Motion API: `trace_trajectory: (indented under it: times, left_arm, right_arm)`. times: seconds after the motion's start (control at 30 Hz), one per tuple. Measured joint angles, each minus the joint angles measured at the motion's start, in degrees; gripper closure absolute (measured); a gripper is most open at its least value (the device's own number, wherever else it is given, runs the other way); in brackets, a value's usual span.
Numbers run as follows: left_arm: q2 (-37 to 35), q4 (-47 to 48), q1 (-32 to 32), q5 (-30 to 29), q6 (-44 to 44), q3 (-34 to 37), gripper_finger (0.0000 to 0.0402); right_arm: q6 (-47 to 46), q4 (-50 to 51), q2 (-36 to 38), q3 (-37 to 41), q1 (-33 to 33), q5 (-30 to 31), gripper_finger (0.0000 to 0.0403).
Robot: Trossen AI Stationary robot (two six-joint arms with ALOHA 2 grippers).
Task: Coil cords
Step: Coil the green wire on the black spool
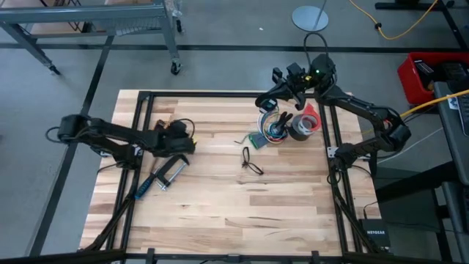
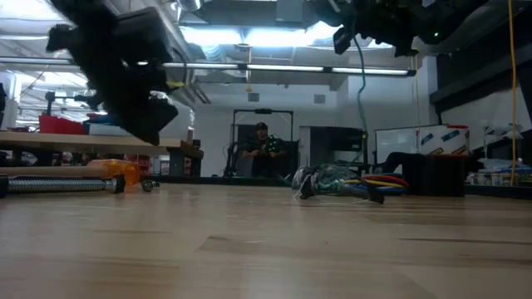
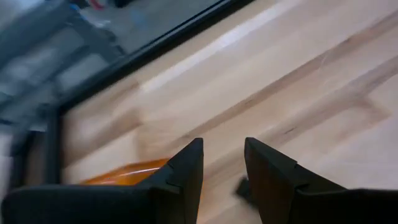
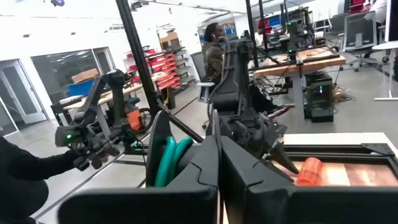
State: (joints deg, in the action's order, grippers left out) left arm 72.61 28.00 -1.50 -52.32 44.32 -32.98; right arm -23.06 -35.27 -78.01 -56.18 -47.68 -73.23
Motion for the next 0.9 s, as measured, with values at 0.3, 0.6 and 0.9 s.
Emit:
trace_trajectory:
  times: [0.3, 0.6, 0.9]
  left_arm:
    - [0.5, -50.2, 0.3, 10.3, -14.2, 14.2, 0.029]
    - [7.4, -71.1, -1.3, 12.6, -22.4, 14.5, 0.029]
    - [18.1, -88.8, -2.1, 21.3, -28.4, 12.2, 0.029]
  right_arm:
    - [7.1, 9.1, 1.1, 0.6, 1.2, 6.6, 0.04]
    - [14.5, 12.8, 0.9, 7.0, 8.5, 20.8, 0.04]
    - [19.5, 7.7, 0.0, 9.8, 18.0, 39.9, 0.04]
